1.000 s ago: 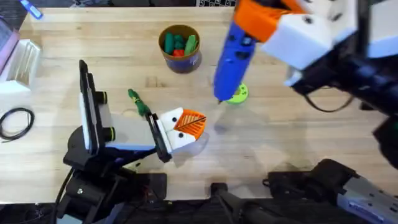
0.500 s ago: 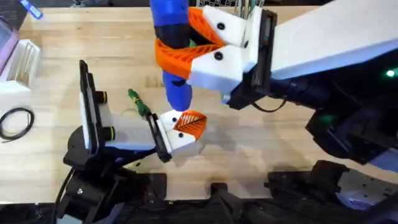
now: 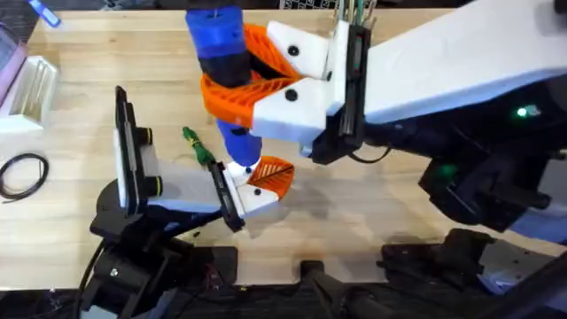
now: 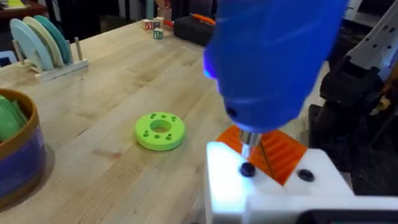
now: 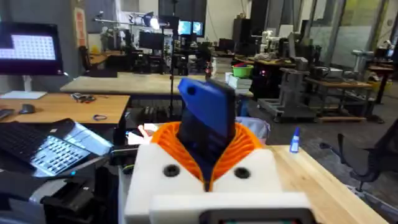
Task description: Pick up the gripper from the table and insert it into the empty holder that is missing its gripper. Then pick up a screw, insert it into the mounting hole, and use the screwdriver to tighten it. Finally, clean up the table by picking up the vegetable and placing it into the bucket.
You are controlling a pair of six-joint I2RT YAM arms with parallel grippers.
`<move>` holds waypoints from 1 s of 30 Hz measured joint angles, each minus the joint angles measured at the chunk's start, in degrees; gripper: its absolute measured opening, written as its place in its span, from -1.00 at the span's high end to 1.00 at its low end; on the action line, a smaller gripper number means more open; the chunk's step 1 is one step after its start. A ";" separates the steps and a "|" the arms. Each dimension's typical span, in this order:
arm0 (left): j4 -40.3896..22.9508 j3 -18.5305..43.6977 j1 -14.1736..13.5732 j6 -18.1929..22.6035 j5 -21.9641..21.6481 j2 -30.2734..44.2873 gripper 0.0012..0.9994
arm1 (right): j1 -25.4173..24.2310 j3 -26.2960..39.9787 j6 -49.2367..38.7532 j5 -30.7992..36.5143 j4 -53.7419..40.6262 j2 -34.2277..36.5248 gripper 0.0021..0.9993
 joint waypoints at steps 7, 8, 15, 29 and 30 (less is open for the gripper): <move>0.00 0.00 0.00 -0.05 0.00 0.00 0.99 | 0.33 0.00 0.00 -0.17 0.02 0.06 0.96; 0.00 0.00 0.00 -0.05 0.00 0.00 0.99 | 0.33 0.00 0.00 -0.17 0.02 0.06 0.96; -0.02 0.00 0.00 -0.12 0.00 0.00 0.99 | 0.33 0.00 0.00 -0.15 0.18 1.46 0.96; -0.01 0.00 0.00 -0.23 0.00 0.00 0.99 | 0.33 0.00 0.04 -0.20 3.62 1.57 0.96; -0.01 0.00 0.00 -0.24 0.00 0.00 0.99 | 0.33 0.00 0.04 -0.20 4.29 1.57 0.96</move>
